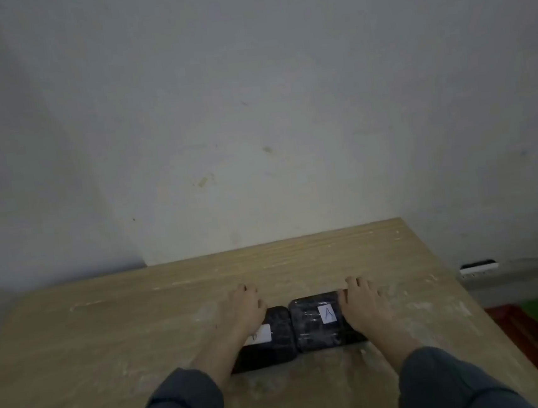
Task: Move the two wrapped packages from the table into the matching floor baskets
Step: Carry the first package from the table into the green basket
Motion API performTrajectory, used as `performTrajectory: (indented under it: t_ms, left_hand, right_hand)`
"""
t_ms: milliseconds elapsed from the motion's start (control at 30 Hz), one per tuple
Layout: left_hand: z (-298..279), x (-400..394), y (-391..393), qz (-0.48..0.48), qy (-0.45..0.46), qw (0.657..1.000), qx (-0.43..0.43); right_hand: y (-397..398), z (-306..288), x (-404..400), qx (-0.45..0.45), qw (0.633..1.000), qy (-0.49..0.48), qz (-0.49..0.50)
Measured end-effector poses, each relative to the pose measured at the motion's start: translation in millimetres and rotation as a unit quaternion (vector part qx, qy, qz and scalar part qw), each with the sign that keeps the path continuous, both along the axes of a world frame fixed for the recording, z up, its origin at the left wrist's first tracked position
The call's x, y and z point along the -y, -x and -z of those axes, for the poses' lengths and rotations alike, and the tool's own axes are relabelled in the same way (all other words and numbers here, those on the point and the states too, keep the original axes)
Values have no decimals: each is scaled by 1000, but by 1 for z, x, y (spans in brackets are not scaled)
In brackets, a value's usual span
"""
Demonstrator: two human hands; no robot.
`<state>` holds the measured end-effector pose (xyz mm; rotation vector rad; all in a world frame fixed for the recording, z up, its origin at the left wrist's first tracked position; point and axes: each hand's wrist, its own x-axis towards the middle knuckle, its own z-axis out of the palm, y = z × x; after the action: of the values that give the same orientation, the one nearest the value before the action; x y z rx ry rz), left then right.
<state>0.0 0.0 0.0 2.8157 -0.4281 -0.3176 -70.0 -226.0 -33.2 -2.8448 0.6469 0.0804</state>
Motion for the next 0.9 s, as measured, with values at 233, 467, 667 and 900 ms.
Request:
performTrajectory:
  t_ms: [233,467,667,900]
  left_hand:
    - [59,37,27,-11,17,997,-79]
    - [89,68,47,-124,144,976,-107]
    - [92,83,57,-204,302,926,-102]
    - [69,102,59,-159,465,864,-105]
  right_hand:
    - [27,49,27,-45,993,-70,80]
    - [37,72,29,-31,977,-184,107]
    - [38,74,30,29,946,-288,144]
    - [34,54,33,180,882,-400,170]
